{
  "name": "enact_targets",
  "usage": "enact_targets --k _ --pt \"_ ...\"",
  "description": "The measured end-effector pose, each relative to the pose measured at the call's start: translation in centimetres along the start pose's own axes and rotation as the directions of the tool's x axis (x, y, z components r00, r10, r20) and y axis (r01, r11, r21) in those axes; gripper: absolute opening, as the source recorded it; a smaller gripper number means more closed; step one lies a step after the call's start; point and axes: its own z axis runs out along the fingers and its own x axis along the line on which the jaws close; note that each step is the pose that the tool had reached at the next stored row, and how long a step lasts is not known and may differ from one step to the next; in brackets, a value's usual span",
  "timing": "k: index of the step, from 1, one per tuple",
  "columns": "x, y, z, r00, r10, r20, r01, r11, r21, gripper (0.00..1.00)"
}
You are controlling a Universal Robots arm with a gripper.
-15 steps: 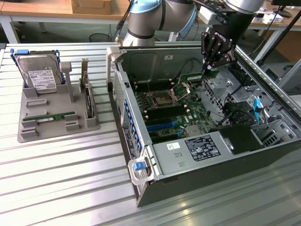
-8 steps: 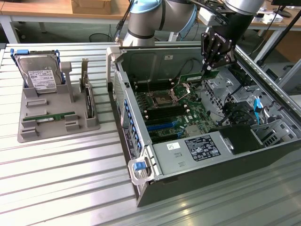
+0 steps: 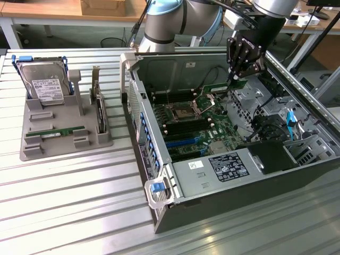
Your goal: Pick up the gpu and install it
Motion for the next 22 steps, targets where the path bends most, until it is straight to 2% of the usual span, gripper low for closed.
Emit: enact_targets --k 22 --pt "0.0 -0.03 0.62 1.0 0.0 0.0 0.0 1.0 0.0 0.13"
